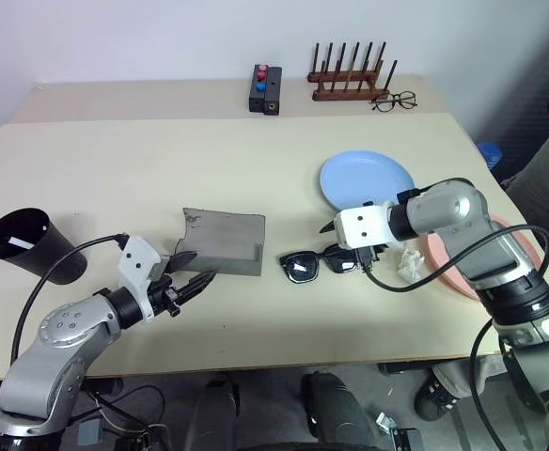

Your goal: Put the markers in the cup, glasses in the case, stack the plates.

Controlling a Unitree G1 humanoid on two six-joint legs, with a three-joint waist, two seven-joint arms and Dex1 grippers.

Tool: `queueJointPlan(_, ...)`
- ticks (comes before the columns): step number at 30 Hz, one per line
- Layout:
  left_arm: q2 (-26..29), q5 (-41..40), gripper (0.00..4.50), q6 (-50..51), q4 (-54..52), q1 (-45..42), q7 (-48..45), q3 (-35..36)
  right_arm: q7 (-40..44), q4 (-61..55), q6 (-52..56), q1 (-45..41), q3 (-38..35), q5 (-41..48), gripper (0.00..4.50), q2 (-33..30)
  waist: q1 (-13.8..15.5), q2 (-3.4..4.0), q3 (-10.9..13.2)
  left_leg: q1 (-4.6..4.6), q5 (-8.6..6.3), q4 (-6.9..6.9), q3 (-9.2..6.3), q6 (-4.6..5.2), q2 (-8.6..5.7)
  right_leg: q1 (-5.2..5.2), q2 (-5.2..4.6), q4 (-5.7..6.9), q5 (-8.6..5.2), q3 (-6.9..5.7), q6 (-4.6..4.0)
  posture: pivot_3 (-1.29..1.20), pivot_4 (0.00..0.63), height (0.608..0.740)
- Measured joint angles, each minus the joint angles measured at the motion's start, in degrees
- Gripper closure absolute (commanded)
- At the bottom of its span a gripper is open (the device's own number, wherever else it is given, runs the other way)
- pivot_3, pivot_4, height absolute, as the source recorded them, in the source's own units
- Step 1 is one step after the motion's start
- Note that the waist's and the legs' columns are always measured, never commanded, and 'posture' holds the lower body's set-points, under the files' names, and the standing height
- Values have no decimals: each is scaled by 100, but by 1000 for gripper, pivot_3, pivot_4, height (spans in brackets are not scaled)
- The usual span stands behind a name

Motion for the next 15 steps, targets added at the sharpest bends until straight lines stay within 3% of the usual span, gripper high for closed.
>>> queueJointPlan(7,34,-73,1762,93,-123,82,-57,0,424,767,-257,-116,337,132,2290,368,-1,1,0,0,0,1,0,0,0,0,0,1,0,0,0,0,150,740)
queueJointPlan(15,21,-80,1762,91,-175,233,-51,-2,255,1394,-806,-354,537,-159,2290,550,1,1,1,1,0,1,0,0,0,0,0,2,0,0,0,0,150,740)
